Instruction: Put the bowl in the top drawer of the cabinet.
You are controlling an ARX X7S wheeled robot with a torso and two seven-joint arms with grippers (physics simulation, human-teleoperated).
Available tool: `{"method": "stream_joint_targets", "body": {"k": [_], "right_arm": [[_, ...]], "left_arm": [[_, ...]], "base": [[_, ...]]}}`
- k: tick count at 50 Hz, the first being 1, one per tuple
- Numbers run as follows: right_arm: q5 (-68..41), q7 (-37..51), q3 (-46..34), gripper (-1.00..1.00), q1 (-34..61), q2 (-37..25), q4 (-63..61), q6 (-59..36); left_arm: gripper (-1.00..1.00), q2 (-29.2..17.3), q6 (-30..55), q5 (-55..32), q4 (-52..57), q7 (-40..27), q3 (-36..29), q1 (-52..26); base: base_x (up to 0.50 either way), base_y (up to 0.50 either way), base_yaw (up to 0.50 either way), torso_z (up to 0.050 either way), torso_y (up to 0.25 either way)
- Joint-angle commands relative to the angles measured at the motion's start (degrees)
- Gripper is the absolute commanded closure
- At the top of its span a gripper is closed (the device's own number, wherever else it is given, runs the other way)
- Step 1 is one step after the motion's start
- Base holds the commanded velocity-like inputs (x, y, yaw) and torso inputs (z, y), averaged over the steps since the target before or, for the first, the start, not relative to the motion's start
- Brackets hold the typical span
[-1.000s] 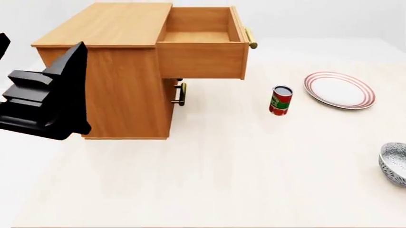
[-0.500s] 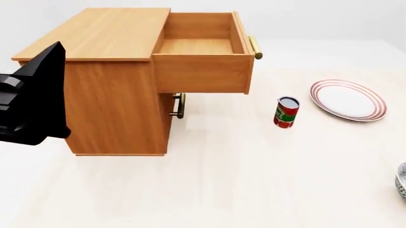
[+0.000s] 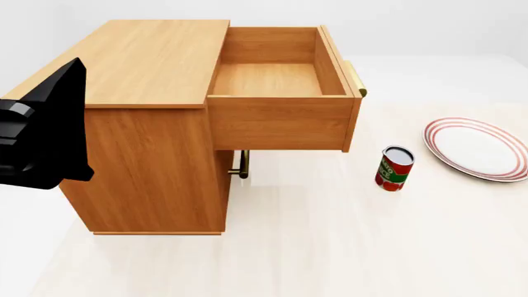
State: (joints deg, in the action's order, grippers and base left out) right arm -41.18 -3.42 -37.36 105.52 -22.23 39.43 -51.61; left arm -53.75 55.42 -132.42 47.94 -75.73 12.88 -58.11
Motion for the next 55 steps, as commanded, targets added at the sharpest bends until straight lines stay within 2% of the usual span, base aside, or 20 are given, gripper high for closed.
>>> {"method": "stream_joint_targets", "body": {"k": [1, 5, 10, 19, 26, 33, 39, 41, 45, 50, 55], "right_arm": [[-0.5, 0.8, 0.4, -1.00, -0.6, -0.6, -1.2, -0.7], [-0.7, 1.3, 0.8, -1.00, -0.7, -0.6, -1.4, -0.9], [-3.0, 3.2, 1.7, -1.00, -1.2, -3.0, -7.0, -6.0], [-9.2, 9.5, 5.1, -1.00, 0.6, -9.4, -18.2, -20.7], [-16.0, 14.3, 7.4, -1.00, 3.9, -13.3, -25.1, -36.7], [-57.1, 39.4, -10.7, -1.00, 12.0, -26.2, -25.4, -38.2], [-76.9, 50.1, -24.5, -1.00, 19.2, -33.9, -28.1, -38.0], [-83.8, 51.8, -31.8, -1.00, 22.9, -36.9, -29.7, -38.2], [-91.3, 54.5, -42.3, -1.00, 29.0, -41.4, -32.5, -38.2], [-100.1, 63.2, -47.3, -1.00, 29.4, -45.9, -35.2, -38.4], [-103.2, 66.9, -51.0, -1.00, 29.4, -49.8, -37.5, -38.4]], "left_arm": [[-1.00, -0.2, 0.0, 0.4, 0.1, 0.6, 1.2, 1.6], [-1.00, 0.1, -0.1, 0.8, 0.2, 0.7, 0.9, 1.5], [-1.00, 0.2, -0.2, 1.0, 0.2, 0.8, 0.8, 1.8], [-1.00, 0.0, -0.5, 0.9, 0.3, 1.1, 1.1, 2.3], [-1.00, 0.1, -0.9, 0.8, 0.7, 1.1, 1.1, 2.7], [-1.00, 0.9, -0.9, 1.2, 1.1, 1.5, 2.0, 4.6], [-1.00, 0.9, -1.6, 0.3, 2.0, 1.5, 3.4, 6.1], [-1.00, 0.8, -1.9, 0.1, 2.2, 1.3, 3.6, 6.3], [-1.00, 0.2, -2.6, -0.5, 2.6, 1.0, 3.4, 5.7], [-1.00, 0.0, -3.0, -0.7, 2.8, 0.9, 3.0, 5.2], [-1.00, 0.1, -3.1, -0.5, 3.0, 1.0, 3.0, 5.4]], "base": [[0.25, 0.00, 0.00, 0.000, 0.000], [0.26, 0.00, 0.00, 0.000, 0.000], [0.00, 0.00, 0.00, 0.000, 0.002], [0.00, 0.00, 0.00, 0.000, 0.000], [0.00, 0.00, 0.00, 0.000, 0.000], [0.00, 0.00, 0.00, 0.000, 0.000], [0.00, 0.00, 0.00, 0.000, 0.000], [0.00, 0.00, 0.00, 0.000, 0.000], [0.00, 0.00, 0.00, 0.000, 0.000], [0.00, 0.00, 0.00, 0.000, 0.000], [0.00, 0.00, 0.00, 0.000, 0.000]]}}
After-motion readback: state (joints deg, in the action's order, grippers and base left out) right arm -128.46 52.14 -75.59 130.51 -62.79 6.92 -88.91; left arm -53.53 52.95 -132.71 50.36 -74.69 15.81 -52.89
